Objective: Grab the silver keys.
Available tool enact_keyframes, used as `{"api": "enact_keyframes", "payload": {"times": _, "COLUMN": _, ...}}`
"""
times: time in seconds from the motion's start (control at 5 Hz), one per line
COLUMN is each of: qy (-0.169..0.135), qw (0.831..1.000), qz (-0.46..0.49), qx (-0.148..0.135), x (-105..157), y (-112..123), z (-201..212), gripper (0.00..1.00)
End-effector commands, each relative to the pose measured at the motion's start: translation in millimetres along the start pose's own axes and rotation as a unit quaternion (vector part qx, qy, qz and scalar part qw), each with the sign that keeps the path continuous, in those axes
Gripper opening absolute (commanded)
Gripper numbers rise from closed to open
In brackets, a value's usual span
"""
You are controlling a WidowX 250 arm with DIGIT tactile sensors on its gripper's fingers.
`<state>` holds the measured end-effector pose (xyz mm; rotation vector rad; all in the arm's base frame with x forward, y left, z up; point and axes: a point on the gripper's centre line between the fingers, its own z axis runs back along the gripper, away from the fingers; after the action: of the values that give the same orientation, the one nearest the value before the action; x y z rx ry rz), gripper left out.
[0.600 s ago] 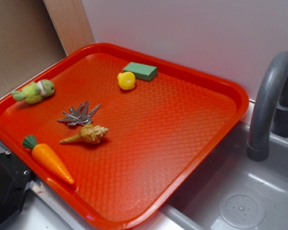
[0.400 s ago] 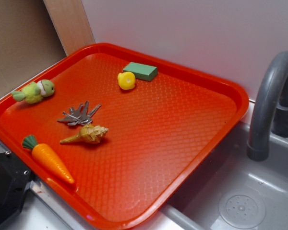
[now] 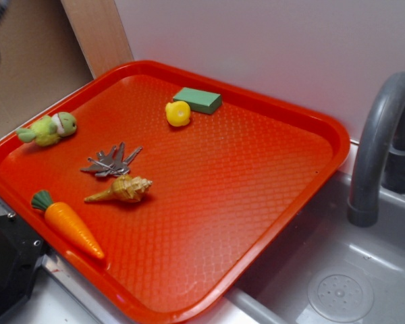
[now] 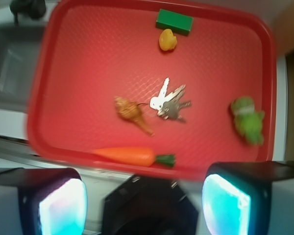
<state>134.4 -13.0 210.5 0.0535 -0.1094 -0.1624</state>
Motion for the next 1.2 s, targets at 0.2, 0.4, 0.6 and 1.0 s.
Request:
{"api": "enact_keyframes", "payload": {"times": 0.2, "qy": -0.078, "qw": 0.964, "qz": -0.255, "qx": 0.02, "x": 12, "y": 38, "z": -80, "gripper": 1.0}}
{"api": "enact_keyframes", "payload": {"times": 0.4, "qy": -0.071, "qw": 0.959, "qz": -0.276, "qx": 0.002, "x": 19, "y": 49, "z": -106, "gripper": 1.0}}
{"api": "enact_keyframes", "payload": {"times": 0.6, "qy": -0.039, "qw": 0.952, "qz": -0.302, "qx": -0.015, "x": 32, "y": 41, "z": -138, "gripper": 1.0}}
{"api": "enact_keyframes", "payload": {"times": 1.0, "qy": 0.003, "qw": 0.914, "qz": -0.402, "qx": -0.048, "x": 6, "y": -15, "z": -147, "gripper": 1.0}}
